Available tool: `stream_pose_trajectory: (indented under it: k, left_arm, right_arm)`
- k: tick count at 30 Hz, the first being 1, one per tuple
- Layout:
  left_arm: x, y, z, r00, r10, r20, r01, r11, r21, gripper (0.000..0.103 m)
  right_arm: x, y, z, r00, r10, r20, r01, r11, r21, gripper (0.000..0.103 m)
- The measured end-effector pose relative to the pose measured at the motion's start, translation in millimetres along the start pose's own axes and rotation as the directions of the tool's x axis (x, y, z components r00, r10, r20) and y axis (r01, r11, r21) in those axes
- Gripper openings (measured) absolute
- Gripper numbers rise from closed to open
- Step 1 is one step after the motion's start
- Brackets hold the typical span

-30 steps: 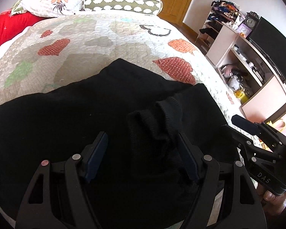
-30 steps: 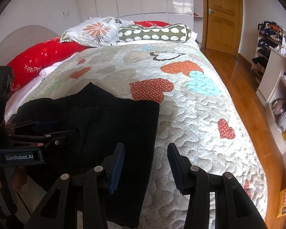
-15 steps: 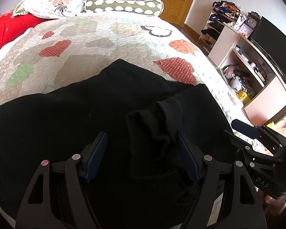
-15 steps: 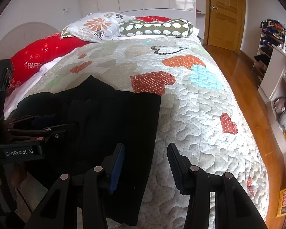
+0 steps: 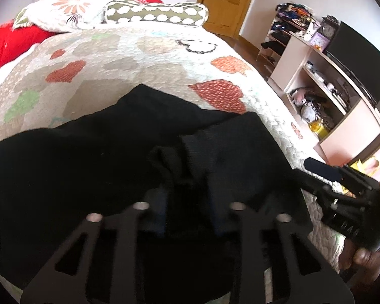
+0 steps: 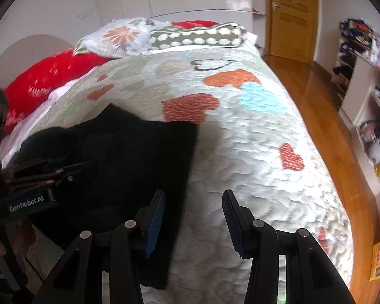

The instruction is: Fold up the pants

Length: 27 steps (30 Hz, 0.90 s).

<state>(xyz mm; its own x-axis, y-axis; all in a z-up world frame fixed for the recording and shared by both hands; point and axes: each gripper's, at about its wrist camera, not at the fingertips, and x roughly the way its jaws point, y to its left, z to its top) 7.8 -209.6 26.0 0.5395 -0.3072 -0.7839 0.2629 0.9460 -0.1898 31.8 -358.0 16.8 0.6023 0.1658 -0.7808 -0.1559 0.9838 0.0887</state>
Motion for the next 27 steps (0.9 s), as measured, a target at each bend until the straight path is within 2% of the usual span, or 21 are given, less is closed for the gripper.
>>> stream_pose_trajectory:
  k: [2,5,10,14,17,20,23,27]
  left_arm:
    - [-1,0,1,1.000,-0.002,0.001,0.002,1.000,-0.006,0.015]
    - [-13,9,5,0.999,-0.029,0.015,0.030,0.999,-0.039,0.014]
    - [-36,19,10,0.998,0.000,0.067,0.002,0.999,-0.036,0.013]
    - [-24,29,6,0.999,0.029,0.039,-0.027,0.998,-0.060,0.013]
    - [-10,36,-1,0.998,0.066,0.008,-0.065,0.994,-0.088,0.014]
    - [-17,39,-4,0.997,0.073,0.015,-0.072,0.994,-0.087,0.021]
    - [-29,43,-6,0.992,0.121,0.031,-0.119,0.990,-0.079,0.037]
    - [-42,53,-11,0.988,0.145,0.047,-0.140,0.985,-0.103,0.038]
  right_arm:
    - [-4,-7,0,1.000,0.015,0.007,-0.015,0.999,0.030,0.045]
    - [-13,-7,2,0.999,0.042,0.030,-0.043,0.998,0.035,0.045]
    - [-27,11,14,0.990,0.113,0.090,-0.113,0.994,-0.006,0.045]
    - [-19,35,19,0.983,0.158,0.089,-0.153,0.987,-0.058,0.045]
    - [12,55,13,0.985,0.173,0.012,-0.172,0.980,-0.096,0.045]
    - [36,67,5,0.991,0.119,-0.057,-0.126,0.981,-0.145,0.045]
    - [28,71,9,0.992,0.123,-0.038,-0.127,0.981,-0.146,0.045]
    - [17,71,19,0.989,0.148,-0.011,-0.148,0.980,-0.134,0.045]
